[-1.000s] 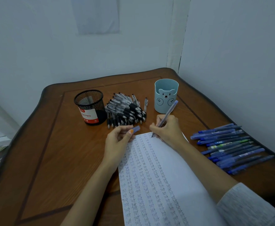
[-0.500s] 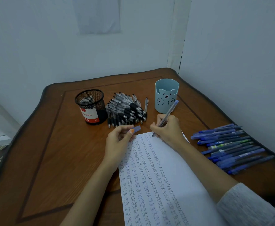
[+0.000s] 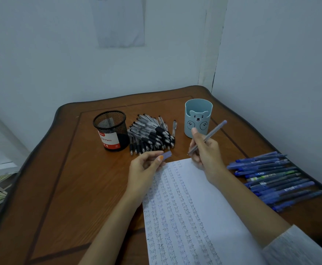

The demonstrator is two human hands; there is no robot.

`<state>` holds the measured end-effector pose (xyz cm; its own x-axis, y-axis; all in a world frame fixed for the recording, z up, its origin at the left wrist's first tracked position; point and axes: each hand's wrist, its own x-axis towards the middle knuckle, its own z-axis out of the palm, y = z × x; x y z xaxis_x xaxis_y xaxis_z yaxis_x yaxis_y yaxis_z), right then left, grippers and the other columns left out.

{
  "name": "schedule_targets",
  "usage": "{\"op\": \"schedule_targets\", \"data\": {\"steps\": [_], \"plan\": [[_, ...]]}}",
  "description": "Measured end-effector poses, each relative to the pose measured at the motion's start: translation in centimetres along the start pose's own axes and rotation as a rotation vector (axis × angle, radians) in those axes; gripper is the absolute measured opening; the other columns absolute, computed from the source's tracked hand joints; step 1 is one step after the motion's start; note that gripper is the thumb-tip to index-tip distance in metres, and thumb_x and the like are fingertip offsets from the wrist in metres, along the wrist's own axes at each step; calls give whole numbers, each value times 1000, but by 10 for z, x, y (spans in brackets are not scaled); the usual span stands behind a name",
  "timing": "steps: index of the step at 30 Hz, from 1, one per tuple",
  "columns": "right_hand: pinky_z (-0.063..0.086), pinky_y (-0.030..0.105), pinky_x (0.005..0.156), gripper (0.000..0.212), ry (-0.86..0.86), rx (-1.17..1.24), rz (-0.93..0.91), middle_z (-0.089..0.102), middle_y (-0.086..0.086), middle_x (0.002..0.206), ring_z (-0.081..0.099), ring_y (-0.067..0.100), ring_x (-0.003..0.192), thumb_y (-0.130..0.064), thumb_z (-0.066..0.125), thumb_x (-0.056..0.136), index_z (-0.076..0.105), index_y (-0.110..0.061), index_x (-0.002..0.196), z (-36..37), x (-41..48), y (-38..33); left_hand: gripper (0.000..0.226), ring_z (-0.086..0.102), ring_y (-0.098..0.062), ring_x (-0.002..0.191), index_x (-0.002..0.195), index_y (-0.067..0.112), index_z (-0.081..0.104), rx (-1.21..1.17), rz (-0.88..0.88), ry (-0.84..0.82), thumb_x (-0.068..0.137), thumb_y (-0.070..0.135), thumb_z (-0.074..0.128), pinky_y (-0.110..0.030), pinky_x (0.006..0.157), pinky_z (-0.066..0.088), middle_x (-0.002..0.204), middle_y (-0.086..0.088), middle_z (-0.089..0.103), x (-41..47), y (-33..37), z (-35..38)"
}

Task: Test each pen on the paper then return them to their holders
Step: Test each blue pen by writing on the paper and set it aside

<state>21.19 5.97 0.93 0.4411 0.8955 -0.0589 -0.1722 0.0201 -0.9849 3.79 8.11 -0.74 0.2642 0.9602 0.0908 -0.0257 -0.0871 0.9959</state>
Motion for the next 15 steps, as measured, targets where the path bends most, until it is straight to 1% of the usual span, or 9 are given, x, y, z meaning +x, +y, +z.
{"op": "schedule_targets", "data": {"steps": [2,4,5,8,10,15], "plan": [[39,17,40,35,-52,76,-26,56,4,55,48,9,42,-34,59,92,56,-5,72,0,-1,0,17,69,-17,85,104,7,68,-33,0,-40,89,4,60,-19,75,54,91,-7,72,-2,2,2],[47,19,47,32,-112,142,-9,60,9,63,54,13,50,-29,61,91,59,-3,74,1,-1,0,18,70,-17,86,104,6,69,-46,1,-64,89,4,60,-19,75,54,92,-5,73,-4,4,5],[48,20,49,33,-142,183,11,61,12,65,56,16,52,-29,58,93,59,-2,73,2,-2,0,17,70,-17,86,104,7,69,-53,-1,-69,89,4,60,-18,75,54,92,-4,73,-4,4,6],[50,25,51,44,-201,315,86,61,17,66,57,21,53,-28,41,102,57,-1,71,4,-4,-2,17,70,-16,86,102,8,69,-60,-2,-72,89,3,60,-18,74,53,91,-5,73,-6,5,8],[51,26,52,46,-197,334,96,62,18,66,58,21,53,-27,36,103,57,-1,71,4,-5,-3,17,69,-17,86,103,8,69,-69,-7,-69,90,3,60,-18,75,53,92,-7,73,-6,6,8],[51,26,53,44,-161,340,81,62,18,68,58,21,55,-25,36,103,57,-1,73,3,-3,-2,17,69,-17,86,103,9,69,-93,-3,-64,90,4,59,-19,77,54,88,-7,73,-6,6,7]]}}
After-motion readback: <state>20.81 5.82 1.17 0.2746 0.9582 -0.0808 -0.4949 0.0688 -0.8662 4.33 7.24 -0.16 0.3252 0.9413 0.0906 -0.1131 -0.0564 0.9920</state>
